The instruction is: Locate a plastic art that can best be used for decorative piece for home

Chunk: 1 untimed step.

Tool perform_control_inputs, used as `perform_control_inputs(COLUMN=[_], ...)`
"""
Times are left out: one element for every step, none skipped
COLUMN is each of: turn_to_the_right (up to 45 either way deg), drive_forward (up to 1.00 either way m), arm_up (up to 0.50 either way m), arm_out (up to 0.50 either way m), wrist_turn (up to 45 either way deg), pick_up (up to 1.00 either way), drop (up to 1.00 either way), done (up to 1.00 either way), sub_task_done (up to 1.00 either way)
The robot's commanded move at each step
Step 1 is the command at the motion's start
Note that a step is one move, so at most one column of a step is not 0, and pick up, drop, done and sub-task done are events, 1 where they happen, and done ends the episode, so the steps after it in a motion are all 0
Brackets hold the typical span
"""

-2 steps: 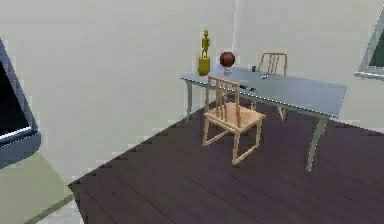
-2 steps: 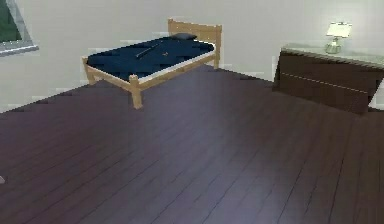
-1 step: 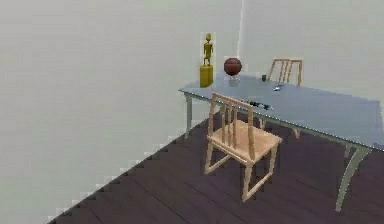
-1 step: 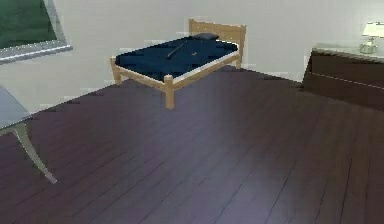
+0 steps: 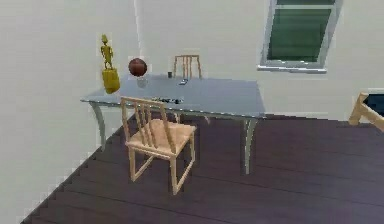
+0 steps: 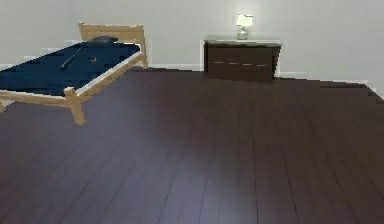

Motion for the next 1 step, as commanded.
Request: perform_control_inputs(turn_to_the_right=[0.0], drive_forward=[0.05], arm_up=[0.0], arm_out=[0.0], wrist_turn=[0.0], pick_up=[0.0], drop=[0.0], done=[0.0], sub_task_done=[0.0])
